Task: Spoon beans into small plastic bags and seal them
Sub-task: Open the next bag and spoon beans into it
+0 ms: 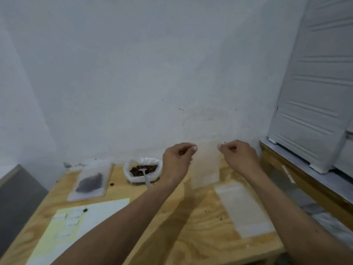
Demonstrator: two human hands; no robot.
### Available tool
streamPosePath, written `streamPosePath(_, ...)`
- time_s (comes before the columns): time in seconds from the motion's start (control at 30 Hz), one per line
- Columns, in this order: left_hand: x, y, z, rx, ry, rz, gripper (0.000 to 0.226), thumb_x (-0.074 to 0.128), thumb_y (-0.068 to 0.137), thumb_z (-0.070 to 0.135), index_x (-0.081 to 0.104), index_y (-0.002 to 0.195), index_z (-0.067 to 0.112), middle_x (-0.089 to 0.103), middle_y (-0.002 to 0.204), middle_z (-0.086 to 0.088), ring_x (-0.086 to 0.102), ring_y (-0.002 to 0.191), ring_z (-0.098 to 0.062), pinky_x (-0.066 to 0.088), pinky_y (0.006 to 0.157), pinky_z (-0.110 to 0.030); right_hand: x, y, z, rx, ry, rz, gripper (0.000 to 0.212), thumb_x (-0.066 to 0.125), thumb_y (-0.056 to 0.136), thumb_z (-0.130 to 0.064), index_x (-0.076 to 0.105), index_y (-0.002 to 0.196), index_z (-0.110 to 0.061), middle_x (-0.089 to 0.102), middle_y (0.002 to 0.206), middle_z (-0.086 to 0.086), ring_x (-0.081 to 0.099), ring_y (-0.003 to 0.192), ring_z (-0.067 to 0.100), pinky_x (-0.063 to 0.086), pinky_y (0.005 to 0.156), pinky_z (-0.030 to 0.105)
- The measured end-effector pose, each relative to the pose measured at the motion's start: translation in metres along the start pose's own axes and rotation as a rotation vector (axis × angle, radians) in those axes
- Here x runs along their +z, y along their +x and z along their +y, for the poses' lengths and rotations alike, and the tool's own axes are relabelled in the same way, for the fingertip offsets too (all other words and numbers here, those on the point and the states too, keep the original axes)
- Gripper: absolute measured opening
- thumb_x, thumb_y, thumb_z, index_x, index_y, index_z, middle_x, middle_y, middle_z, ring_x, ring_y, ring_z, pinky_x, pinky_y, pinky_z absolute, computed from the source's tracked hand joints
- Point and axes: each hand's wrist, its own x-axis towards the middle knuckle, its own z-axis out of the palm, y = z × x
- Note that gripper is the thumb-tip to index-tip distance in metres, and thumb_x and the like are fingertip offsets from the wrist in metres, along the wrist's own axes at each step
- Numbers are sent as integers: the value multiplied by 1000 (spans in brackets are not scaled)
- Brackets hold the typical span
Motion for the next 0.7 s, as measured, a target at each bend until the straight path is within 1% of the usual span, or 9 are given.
streamPosePath(0.07, -16, 8, 12, 162, 49, 72, 8, 75, 93, 18, 81, 96, 13, 73, 85, -1, 67, 75, -12, 57, 74, -30, 3, 1, -34, 63, 297, -77, 55, 59, 92, -57, 75, 82, -6, 77, 79, 9, 74, 72, 24, 59, 68, 36)
streamPosePath(0.13, -33, 14, 19, 324, 169, 110, 10, 76, 91, 14, 82, 99, 10, 69, 86, -3, 66, 78, -14, 53, 72, -29, 8, 1, -66, 152, 447, -211, 53, 60, 90, -59, 75, 84, -8, 78, 76, 6, 72, 63, 19, 59, 61, 31)
streamPosePath(0.23, -62, 20, 16, 517, 398, 127, 13, 73, 91, 16, 82, 100, 12, 66, 87, 0, 63, 78, -17, 50, 68, -33, 26, 6, -95, 149, 527, -317, 32, 67, 89, -33, 75, 88, -2, 75, 73, 7, 68, 58, 18, 58, 58, 28)
streamPosePath(0.3, -82, 20, 12, 545, 494, 104, 18, 71, 91, 24, 81, 102, 14, 66, 92, 1, 64, 82, -16, 52, 70, -34, 41, 8, -104, 142, 582, -343, 18, 69, 87, -17, 72, 85, 0, 71, 69, 8, 67, 55, 16, 58, 57, 27)
streamPosePath(0.4, -105, 8, 13, 393, 582, -12, 35, 75, 90, 40, 75, 114, 14, 69, 105, 5, 65, 95, -6, 50, 81, -19, 65, 8, -111, 77, 614, -392, 21, 76, 87, -20, 71, 78, -1, 67, 63, 7, 64, 53, 13, 56, 54, 24)
streamPosePath(0.47, -115, 0, 15, 224, 510, -58, 44, 74, 88, 50, 71, 118, 18, 72, 108, 10, 65, 98, 2, 48, 82, -10, 82, 4, -115, 16, 594, -424, 30, 79, 86, -28, 70, 68, -6, 64, 57, 3, 58, 49, 11, 50, 52, 21)
streamPosePath(0.53, -124, -4, 15, 107, 341, -77, 40, 74, 88, 50, 73, 114, 19, 76, 102, 8, 68, 96, 2, 53, 84, -14, 96, -1, -118, -41, 560, -462, 38, 77, 87, -36, 66, 63, -9, 61, 53, -1, 54, 47, 9, 48, 53, 19)
streamPosePath(0.63, -136, -7, 15, 23, 214, -73, 28, 74, 92, 40, 78, 104, 15, 79, 94, 2, 74, 92, -9, 60, 86, -31, 110, -8, -120, -126, 516, -522, 44, 74, 87, -46, 65, 65, -9, 63, 56, -3, 56, 51, 6, 50, 57, 19)
streamPosePath(0.7, -144, -6, 12, -23, 163, -53, 23, 71, 95, 31, 80, 96, 11, 80, 89, -2, 76, 89, -18, 61, 85, -35, 117, -11, -120, -173, 516, -549, 42, 71, 86, -48, 65, 64, -12, 65, 59, -6, 57, 55, 5, 50, 60, 19)
